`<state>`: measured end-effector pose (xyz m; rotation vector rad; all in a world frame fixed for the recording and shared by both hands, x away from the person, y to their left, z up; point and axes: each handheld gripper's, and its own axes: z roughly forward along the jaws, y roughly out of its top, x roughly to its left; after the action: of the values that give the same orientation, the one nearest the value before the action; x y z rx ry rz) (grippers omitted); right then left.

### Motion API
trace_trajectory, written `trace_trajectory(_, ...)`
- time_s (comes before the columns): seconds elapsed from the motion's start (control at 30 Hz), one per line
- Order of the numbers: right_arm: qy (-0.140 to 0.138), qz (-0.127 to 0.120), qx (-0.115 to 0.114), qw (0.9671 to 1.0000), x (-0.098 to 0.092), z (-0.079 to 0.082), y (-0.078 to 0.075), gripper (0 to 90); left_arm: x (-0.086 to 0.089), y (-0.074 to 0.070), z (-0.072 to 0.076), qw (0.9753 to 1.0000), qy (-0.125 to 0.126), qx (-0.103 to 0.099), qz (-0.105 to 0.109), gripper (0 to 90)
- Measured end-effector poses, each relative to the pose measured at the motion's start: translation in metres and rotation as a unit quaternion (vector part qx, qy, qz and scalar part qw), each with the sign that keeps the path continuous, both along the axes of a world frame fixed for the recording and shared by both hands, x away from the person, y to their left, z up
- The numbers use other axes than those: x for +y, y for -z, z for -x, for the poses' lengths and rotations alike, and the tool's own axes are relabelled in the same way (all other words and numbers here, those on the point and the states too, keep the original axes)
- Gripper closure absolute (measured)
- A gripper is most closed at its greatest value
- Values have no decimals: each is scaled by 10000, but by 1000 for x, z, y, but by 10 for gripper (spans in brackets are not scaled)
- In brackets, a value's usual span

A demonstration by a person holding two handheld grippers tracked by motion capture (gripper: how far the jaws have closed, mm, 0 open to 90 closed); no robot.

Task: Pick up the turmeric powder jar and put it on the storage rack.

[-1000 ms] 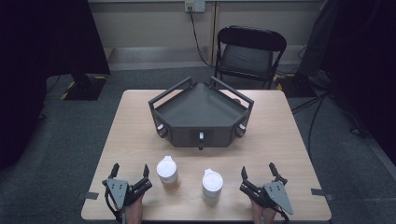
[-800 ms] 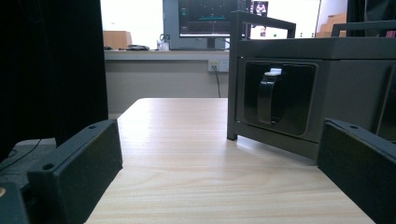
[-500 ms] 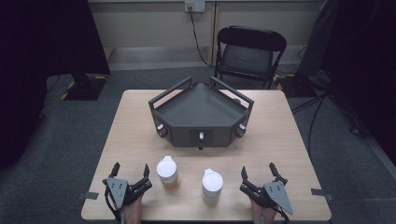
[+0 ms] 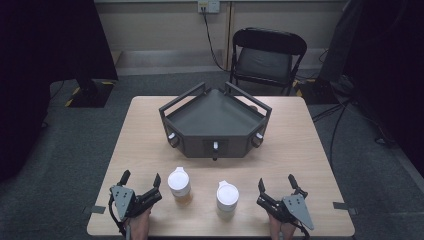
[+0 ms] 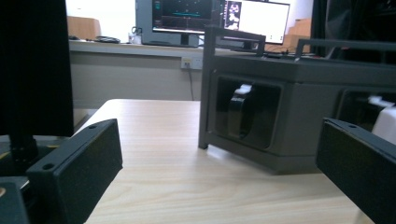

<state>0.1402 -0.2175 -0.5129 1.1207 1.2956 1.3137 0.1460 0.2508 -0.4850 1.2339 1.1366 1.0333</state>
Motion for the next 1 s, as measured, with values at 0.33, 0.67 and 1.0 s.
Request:
trace_trajectory(0.33, -1, 1, 0, 10000, 0, 0, 0, 29, -1, -10, 6, 9993, 244, -297, 6, 0)
trace_trajectory(0.67, 0, 2, 1, 10000, 0, 0, 0, 29, -12, -24, 19, 9981, 486, -373, 60, 0)
trace_trajectory(1.0, 7, 2, 1, 10000, 0, 0, 0, 29, -36, -20, 20, 9967, 752, -313, -9, 12)
